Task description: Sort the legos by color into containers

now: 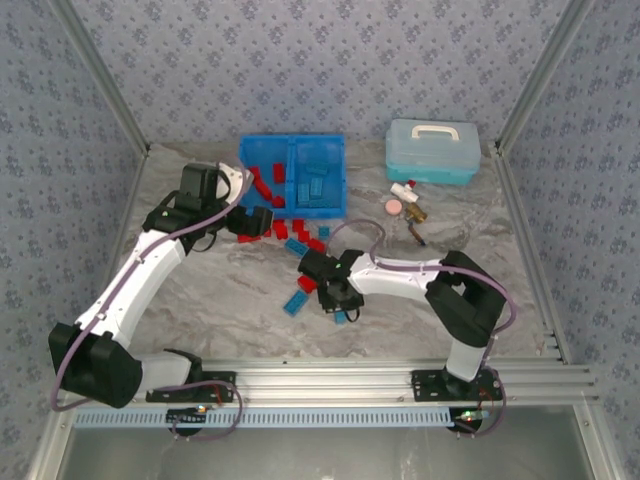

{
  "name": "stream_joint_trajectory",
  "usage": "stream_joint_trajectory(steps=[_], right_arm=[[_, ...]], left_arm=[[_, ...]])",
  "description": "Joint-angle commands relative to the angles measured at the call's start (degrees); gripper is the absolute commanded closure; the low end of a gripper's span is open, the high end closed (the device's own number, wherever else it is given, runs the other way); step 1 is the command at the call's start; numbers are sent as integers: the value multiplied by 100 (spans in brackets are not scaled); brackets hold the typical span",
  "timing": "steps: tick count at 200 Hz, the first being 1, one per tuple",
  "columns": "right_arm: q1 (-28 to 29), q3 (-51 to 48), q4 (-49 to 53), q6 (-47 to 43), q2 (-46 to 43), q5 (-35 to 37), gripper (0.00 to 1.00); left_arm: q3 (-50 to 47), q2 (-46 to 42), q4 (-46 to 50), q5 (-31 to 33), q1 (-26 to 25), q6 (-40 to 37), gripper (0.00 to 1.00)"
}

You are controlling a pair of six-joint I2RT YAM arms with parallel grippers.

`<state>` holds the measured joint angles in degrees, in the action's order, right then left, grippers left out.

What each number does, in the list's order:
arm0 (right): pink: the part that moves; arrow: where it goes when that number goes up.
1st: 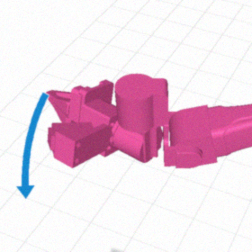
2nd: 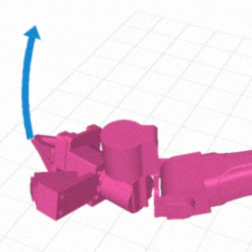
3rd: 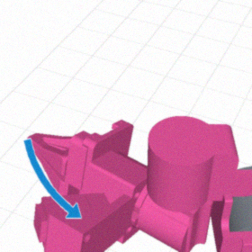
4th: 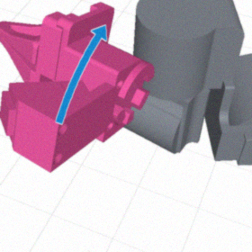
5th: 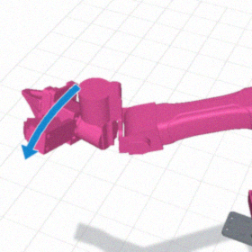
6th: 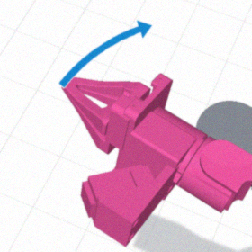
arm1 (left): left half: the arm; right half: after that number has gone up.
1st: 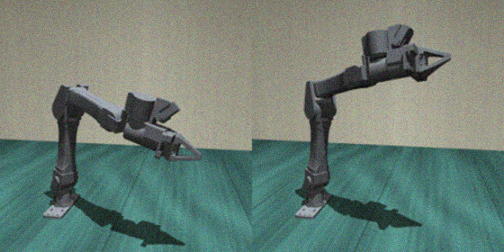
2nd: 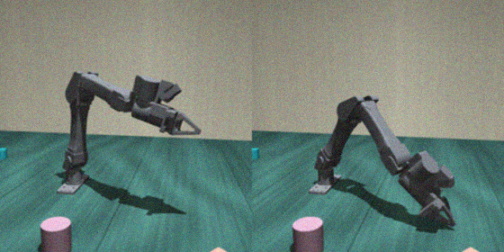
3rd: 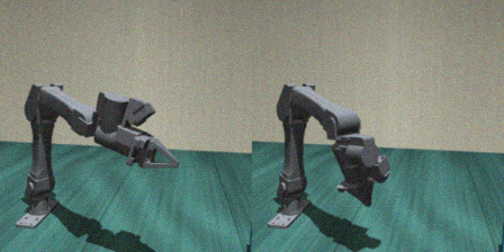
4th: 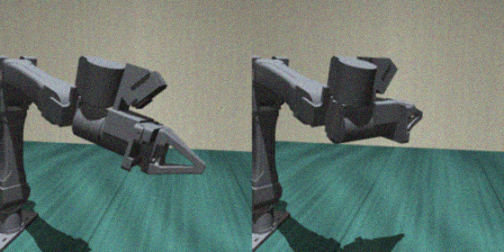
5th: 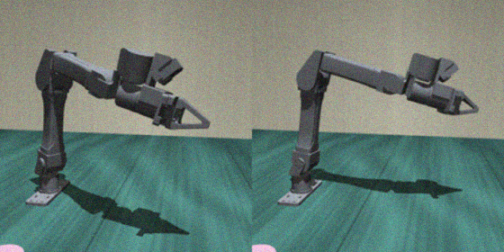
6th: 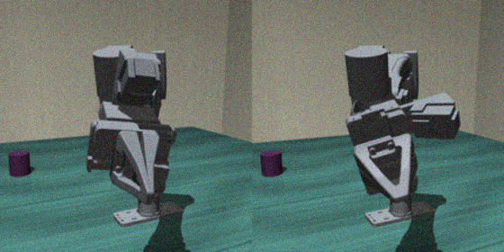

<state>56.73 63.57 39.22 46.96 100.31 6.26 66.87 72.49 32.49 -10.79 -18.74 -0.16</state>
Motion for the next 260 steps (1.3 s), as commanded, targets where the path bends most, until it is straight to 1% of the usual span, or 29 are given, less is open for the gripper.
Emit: stream_joint_trajectory(steps=[1,17,29,43,53,57,77,94,105,132,147,163,177,190,203,216,224,239,247,260], right_arm=[[-162,78,236,44,-790,410,80],[-381,200,15,-38,-1315,503,81],[-542,416,-124,-291,-1569,668,81],[-799,922,-358,-749,-1613,792,80],[-994,1247,-655,-1036,-1488,809,80],[-1081,1409,-754,-1277,-1392,787,80],[-1624,2491,-881,-1685,-586,468,80],[-1890,3590,-755,-2046,308,310,80],[-1995,4430,-522,-2260,963,337,80],[-2226,6281,247,-2419,2529,310,80],[-2293,7051,444,-2327,3224,262,79],[-2297,7696,609,-2255,3798,414,78],[-2303,8002,679,-2213,4186,498,78],[-2337,8117,702,-2131,4404,402,78],[-2364,8132,665,-2036,4516,370,74],[-2384,8172,662,-1968,4519,256,67],[-2383,8255,716,-1963,4499,207,58],[-2365,8373,817,-1987,4373,157,48],[-2354,8358,823,-2013,4256,156,45],[-2334,8314,815,-2052,4048,147,44]], left_arm=[[-99,-139,-372,-122,11,38,1],[-226,-336,-571,-163,11,59,1],[-325,-503,-703,-169,11,59,1],[-416,-696,-841,-173,11,39,1],[-479,-802,-933,-195,11,27,1],[-501,-834,-953,-210,11,19,1],[-539,-903,-982,-199,11,-24,1],[-578,-925,-952,-58,12,-53,1],[-612,-951,-927,7,11,-94,1],[-722,-1050,-820,167,11,-207,1],[-793,-1113,-833,226,0,-248,1],[-791,-1132,-825,284,4,-281,1],[-798,-1137,-828,315,5,-288,1],[-829,-1149,-856,325,2,-280,1],[-861,-1142,-889,306,2,-273,1],[-869,-1117,-903,299,3,-259,1],[-869,-1093,-894,298,0,-265,1],[-869,-1055,-898,305,2,-247,1],[-866,-1036,-894,306,2,-252,1],[-856,-981,-872,298,1,-219,1]])
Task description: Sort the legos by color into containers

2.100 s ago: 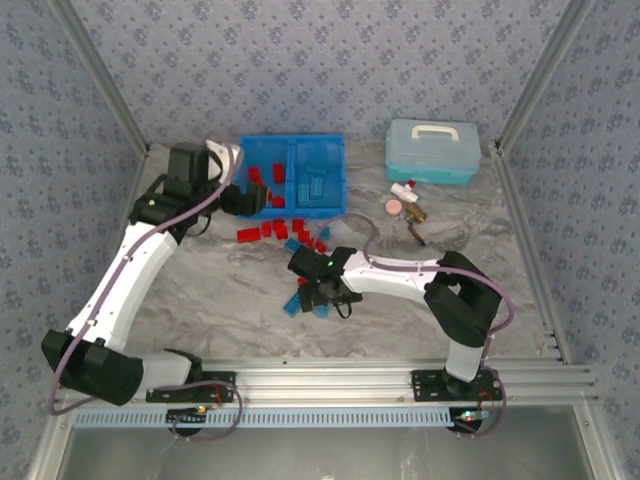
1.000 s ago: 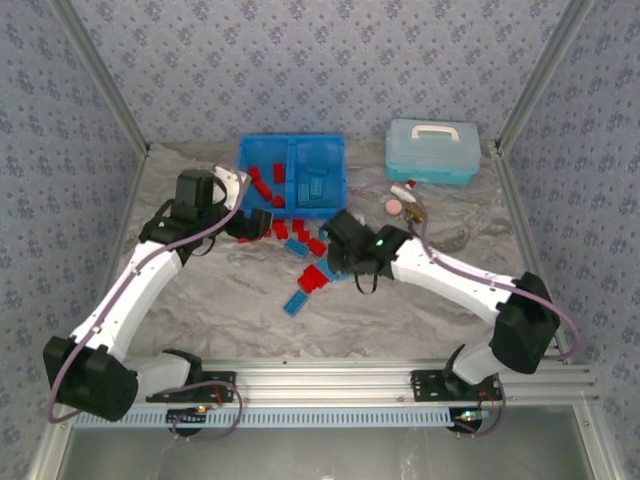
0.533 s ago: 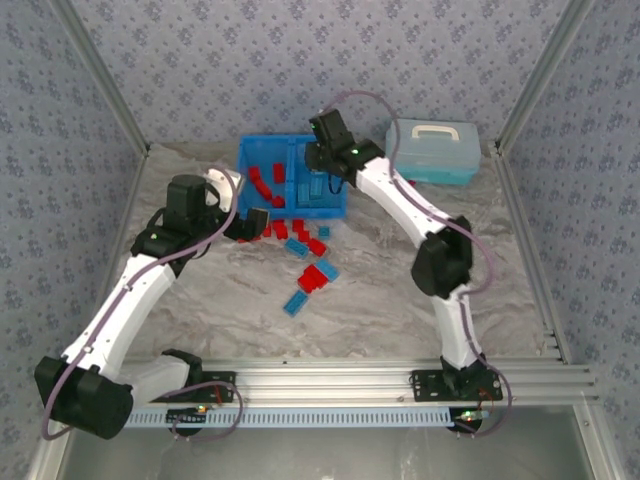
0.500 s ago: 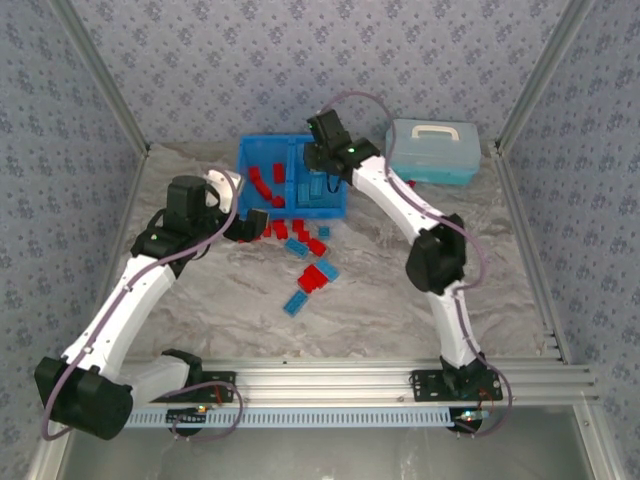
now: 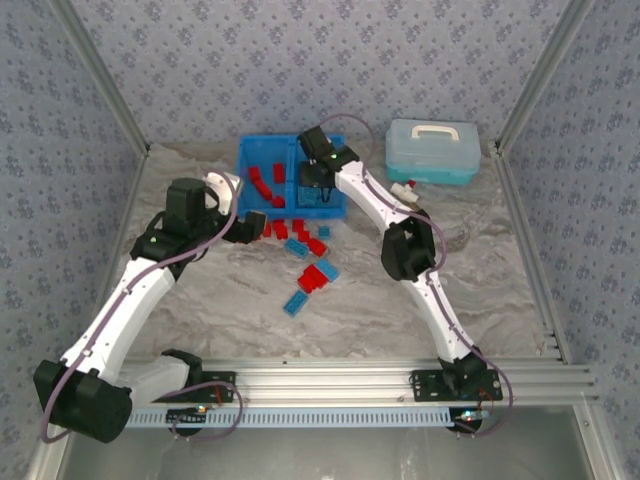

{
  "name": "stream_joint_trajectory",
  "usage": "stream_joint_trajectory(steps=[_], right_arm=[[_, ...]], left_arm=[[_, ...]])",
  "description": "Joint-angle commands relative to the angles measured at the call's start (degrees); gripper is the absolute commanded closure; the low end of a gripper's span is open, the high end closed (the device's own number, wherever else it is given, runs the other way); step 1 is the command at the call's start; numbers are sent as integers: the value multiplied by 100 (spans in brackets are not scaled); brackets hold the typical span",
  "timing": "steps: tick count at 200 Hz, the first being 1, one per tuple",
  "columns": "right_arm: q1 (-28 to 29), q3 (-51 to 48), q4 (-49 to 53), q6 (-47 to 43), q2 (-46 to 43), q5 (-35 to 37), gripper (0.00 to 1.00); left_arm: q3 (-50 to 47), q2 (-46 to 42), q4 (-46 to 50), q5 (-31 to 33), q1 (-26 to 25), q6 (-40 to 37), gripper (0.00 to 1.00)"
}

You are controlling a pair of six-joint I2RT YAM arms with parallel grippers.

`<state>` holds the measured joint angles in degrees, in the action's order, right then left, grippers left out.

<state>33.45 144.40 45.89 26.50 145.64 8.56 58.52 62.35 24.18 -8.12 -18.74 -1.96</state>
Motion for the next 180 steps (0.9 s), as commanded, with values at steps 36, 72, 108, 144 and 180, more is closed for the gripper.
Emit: stream_joint_trajectory(steps=[36,72,108,144,180], right_arm=[[90,-120,136,-131,-1410,-174,43],[143,-2248,-390,-680,-3282,-47,33],[106,-5297,-1664,-982,-5543,24,10],[53,-6907,-2122,-673,-6652,59,0],[-57,-7128,-1807,-319,-6682,122,0]], left_arm=[[462,431,468,93,-388,376,1],[278,402,780,285,-1499,903,1],[-351,215,1177,368,-2253,1308,1],[-998,628,922,499,-2835,1708,1],[-1072,1678,595,867,-3022,1728,1]])
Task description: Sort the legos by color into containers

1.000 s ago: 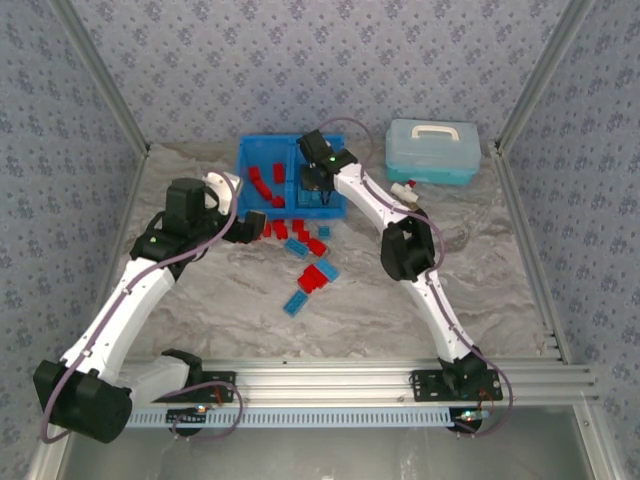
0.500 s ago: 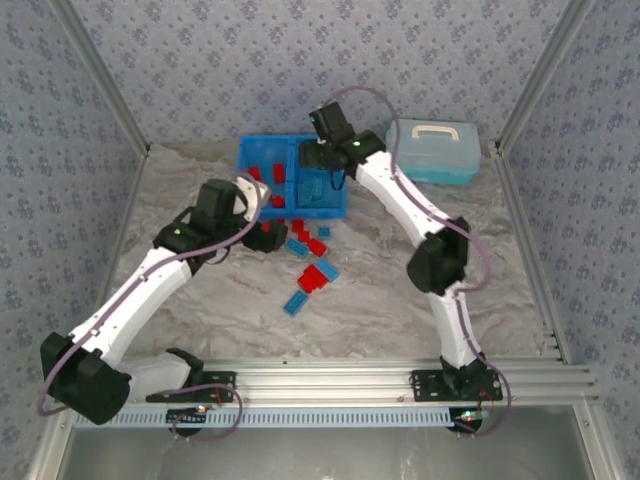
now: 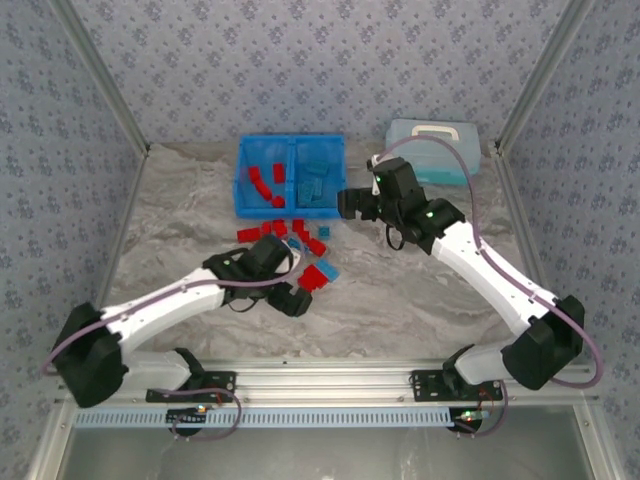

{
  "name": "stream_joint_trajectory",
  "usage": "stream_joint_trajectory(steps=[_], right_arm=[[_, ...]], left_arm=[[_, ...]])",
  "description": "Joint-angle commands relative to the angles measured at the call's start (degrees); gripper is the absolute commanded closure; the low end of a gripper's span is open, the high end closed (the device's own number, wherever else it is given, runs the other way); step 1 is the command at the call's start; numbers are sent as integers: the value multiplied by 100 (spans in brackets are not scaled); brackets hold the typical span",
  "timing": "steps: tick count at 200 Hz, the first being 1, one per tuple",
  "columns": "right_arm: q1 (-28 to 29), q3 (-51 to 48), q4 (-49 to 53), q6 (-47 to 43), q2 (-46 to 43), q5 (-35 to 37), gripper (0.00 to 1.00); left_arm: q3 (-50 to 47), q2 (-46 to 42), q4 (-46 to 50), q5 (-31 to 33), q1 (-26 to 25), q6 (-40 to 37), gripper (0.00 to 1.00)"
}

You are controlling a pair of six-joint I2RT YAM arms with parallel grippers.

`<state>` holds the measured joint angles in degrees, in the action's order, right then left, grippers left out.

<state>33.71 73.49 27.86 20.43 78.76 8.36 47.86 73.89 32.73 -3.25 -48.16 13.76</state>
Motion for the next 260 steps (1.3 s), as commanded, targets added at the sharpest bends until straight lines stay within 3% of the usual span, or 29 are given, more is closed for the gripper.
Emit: stream_joint_trajectory(steps=[1,46,69,95,125,159,181,233,260], right_arm=[[-80,-37,3,292,7,149,0],[-115,-10,268,309,-5,341,0],[-127,-21,359,381,-14,403,0],[-127,-33,387,460,-52,437,0],[-124,-22,422,489,-105,488,0],[-128,34,536,531,-206,550,0],[-122,-9,482,617,-330,579,0],[-125,-128,432,814,-579,624,0],[-136,-230,422,891,-821,649,0]], left_arm=[[0,558,-277,387,-79,150,1],[10,1374,-641,514,-130,53,16],[57,1583,-667,604,-252,13,32],[35,1686,-693,618,-327,89,57],[15,1254,-745,556,-334,235,72],[471,109,-691,767,-298,271,71],[1328,143,-709,1156,-17,125,69],[4088,2388,-1132,1305,955,-87,71],[6228,4139,-297,1254,1252,-22,72]])
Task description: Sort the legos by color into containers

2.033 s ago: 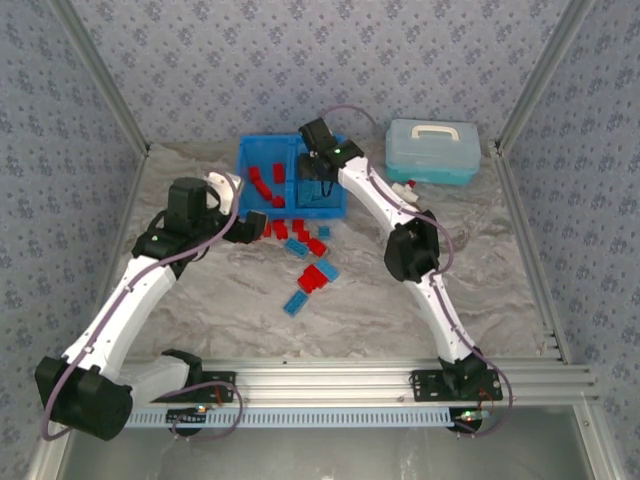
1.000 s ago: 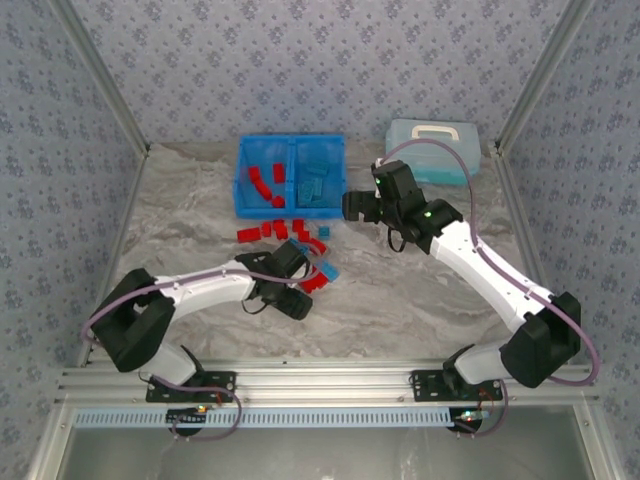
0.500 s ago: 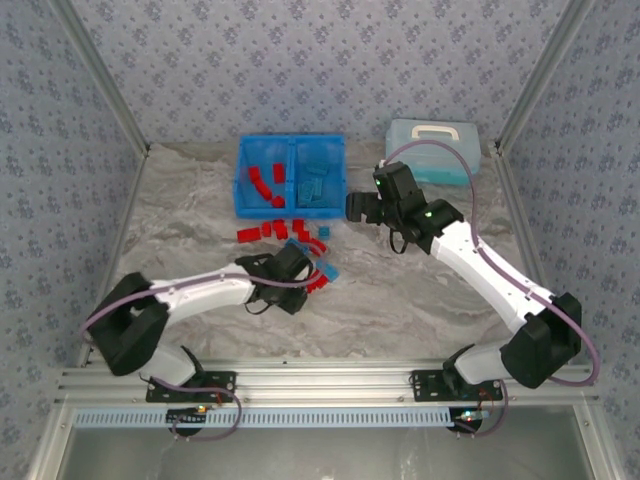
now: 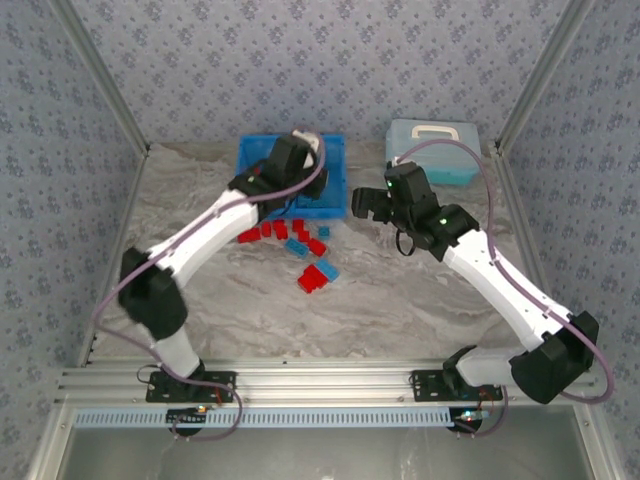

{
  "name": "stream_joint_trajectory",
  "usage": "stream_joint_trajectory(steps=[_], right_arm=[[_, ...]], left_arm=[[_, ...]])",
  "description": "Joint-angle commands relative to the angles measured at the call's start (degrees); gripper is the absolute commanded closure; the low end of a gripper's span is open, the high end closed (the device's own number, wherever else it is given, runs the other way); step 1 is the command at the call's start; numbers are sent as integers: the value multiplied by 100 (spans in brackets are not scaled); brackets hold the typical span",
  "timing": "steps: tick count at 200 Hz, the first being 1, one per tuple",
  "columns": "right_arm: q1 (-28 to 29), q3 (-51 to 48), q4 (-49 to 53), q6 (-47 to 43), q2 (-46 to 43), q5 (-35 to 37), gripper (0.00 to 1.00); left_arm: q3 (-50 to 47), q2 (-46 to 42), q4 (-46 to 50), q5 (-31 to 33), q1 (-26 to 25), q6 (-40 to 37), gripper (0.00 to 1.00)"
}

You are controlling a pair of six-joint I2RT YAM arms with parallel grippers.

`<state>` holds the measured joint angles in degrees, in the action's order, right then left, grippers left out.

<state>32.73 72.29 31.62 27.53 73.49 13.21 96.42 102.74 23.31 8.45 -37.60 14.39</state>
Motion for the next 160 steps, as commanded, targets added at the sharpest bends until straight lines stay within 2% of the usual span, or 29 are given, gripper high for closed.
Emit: stream_joint_trajectory(steps=[1,15,37,61,78,91,105,134,147,160], right_arm=[[-38,-114,51,182,-302,164,0],[-45,-154,92,216,-415,187,0],[-44,-214,141,251,-566,208,0],[-45,-233,213,255,-660,197,0],[-46,-233,223,240,-687,205,0],[-45,-233,198,236,-679,199,0],[-43,-233,137,242,-662,191,0],[-48,-172,117,212,-567,171,0],[-56,-180,109,205,-531,206,0],[-73,-205,53,208,-487,200,0]], left_arm=[[1437,1321,678,94,207,-86,73],[2488,2121,1121,212,281,-86,73],[3475,3035,1444,289,391,19,71],[4241,3632,1852,127,465,151,64],[4466,3717,1958,35,460,165,52],[4435,3562,1962,5,456,168,42],[4368,3323,1952,-48,460,123,37],[3929,2498,2052,-435,449,-42,36],[3162,1797,1888,-789,441,-155,36],[1985,907,1432,-1232,413,-408,36]])
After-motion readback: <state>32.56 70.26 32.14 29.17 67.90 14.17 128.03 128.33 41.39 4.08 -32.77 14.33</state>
